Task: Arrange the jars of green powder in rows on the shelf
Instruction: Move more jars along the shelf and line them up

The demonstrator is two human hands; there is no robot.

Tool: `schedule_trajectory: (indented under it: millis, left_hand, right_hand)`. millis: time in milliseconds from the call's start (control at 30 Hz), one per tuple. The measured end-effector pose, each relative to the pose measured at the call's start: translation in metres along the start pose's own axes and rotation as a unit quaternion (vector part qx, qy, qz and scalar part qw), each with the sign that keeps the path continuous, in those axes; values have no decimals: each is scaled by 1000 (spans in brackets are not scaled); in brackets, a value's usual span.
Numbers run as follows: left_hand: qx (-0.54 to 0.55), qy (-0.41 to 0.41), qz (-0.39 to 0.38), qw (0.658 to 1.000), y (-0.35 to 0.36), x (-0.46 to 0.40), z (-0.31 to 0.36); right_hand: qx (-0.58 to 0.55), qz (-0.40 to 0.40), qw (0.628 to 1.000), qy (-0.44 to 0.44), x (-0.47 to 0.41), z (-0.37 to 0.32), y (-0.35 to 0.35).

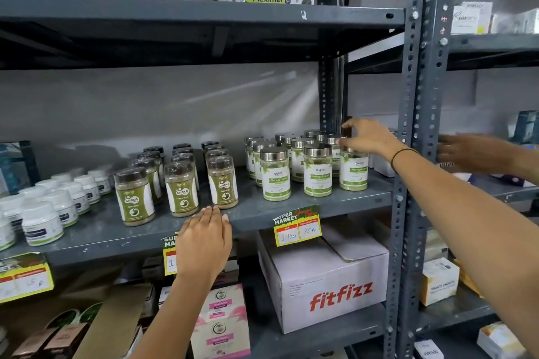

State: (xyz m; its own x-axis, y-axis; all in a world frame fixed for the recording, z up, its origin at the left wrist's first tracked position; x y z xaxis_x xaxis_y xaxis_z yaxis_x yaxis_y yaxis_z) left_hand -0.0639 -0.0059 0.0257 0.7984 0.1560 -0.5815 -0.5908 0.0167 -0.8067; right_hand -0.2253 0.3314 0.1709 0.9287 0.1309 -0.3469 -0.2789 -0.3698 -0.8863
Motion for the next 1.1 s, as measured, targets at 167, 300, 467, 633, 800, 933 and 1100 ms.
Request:
schedule_trajectory:
  millis: [167,300,467,633,800,933,1100]
  left_hand:
    - [-1,-1,0,1000,0,0,0]
    - [-1,-2,-5,1000,1,0,-1]
    - [1,-3,-7,1000,0,0,-2]
    - [4,-7,-9,1000,0,0,-1]
    - [6,-9,-8,1000,0,0,-2]
    - [8,-10,-7,1000,0,0,-2]
    - [7,-10,-7,1000,0,-1,-3]
  right_hand:
    - [5,27,992,-122,12,-48,4]
    - [97,-28,988,-116,16,-66,23]
    - [68,-27,989,-125,16,-68,28]
    - [22,-44,992,-114,14,-63,28]
    - [18,-51,992,-115,13,-62,31]
    - [23,9,991,-129,15,-72,25]
    - [-7,108,971,-214,27,-132,22]
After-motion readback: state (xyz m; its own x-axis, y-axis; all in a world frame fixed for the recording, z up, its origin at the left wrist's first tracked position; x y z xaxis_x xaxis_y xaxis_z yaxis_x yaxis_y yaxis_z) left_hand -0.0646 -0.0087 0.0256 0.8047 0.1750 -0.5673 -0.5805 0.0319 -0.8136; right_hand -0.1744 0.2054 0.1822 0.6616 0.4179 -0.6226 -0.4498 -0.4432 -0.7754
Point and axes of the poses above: each hand's wrist, its own x-axis away from the middle knuckle, its own y-axis out of the palm, z = x × y, the point moved 7 cm from there along -x, towards the middle knuckle, and after that the axes turned 5 degrees about -z, right-handed, at the moved point
